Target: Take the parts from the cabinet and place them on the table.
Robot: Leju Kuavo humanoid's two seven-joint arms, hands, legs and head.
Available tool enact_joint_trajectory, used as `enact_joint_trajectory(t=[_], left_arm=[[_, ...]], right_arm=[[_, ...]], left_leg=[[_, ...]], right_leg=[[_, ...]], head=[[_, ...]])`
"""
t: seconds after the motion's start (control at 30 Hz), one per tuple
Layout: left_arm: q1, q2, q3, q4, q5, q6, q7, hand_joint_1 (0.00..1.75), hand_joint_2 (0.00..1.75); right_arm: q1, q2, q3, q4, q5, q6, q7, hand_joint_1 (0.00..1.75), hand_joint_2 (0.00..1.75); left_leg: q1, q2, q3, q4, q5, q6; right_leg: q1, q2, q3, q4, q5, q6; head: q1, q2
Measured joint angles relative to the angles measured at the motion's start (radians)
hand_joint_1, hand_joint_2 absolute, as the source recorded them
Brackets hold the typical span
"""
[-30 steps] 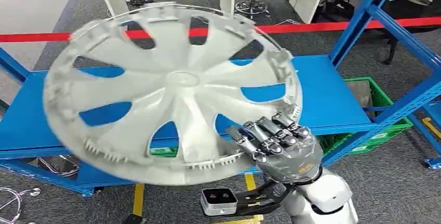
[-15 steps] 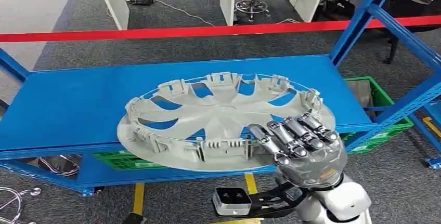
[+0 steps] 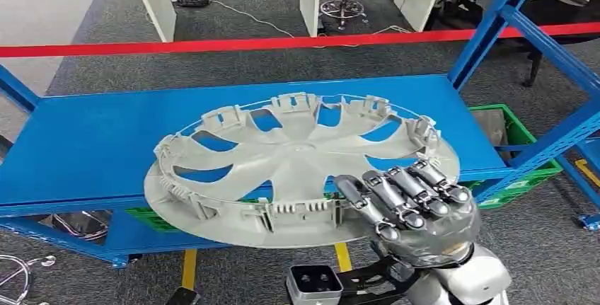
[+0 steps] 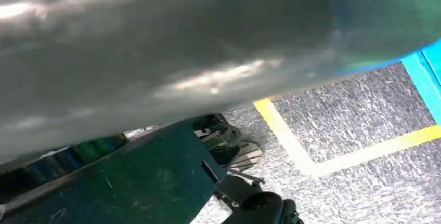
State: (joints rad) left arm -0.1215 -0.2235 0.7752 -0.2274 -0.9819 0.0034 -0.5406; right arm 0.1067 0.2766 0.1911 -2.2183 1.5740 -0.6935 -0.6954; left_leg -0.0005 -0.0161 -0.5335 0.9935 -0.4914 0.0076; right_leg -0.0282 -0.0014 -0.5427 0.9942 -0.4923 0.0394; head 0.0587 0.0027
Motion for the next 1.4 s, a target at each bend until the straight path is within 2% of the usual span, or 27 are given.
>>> enact_joint_trajectory(t=[0.5,0.97,1.3,1.4], left_arm=[[0.002,0.006,-0.005,0.000,-0.034,0.021,0.006,0.00,0.00],[0.002,0.008,-0.005,0.000,-0.045,0.029,-0.020,0.00,0.00],[0.001,0.009,-0.005,0.000,-0.050,0.030,-0.023,0.00,0.00],[0.001,0.011,-0.005,0.000,-0.050,0.040,-0.011,0.00,0.00]], right_arm=[[0.000,0.000,0.048,0.001,0.000,0.000,0.000,1.75,1.75],[0.000,-0.001,0.058,0.004,0.000,0.000,0.040,1.75,1.75],[-0.001,-0.002,0.064,0.004,0.000,0.000,0.042,1.75,1.75],[-0.001,-0.002,0.065,0.004,0.000,0.000,0.042,1.75,1.75]], left_leg=[[0.000,0.000,0.000,0.000,0.000,0.000],[0.000,0.000,0.000,0.000,0.000,0.000],[0.000,0.000,0.000,0.000,0.000,0.000],[-0.003,0.000,-0.002,0.007,-0.003,0.004]], right_leg=[[0.000,0.000,0.000,0.000,0.000,0.000],[0.000,0.000,0.000,0.000,0.000,0.000],[0.000,0.000,0.000,0.000,0.000,0.000],[-0.003,0.000,0.000,-0.002,0.001,0.002]], head=[[0.000,0.000],[0.000,0.000],[0.000,0.000],[-0.001,0.000]])
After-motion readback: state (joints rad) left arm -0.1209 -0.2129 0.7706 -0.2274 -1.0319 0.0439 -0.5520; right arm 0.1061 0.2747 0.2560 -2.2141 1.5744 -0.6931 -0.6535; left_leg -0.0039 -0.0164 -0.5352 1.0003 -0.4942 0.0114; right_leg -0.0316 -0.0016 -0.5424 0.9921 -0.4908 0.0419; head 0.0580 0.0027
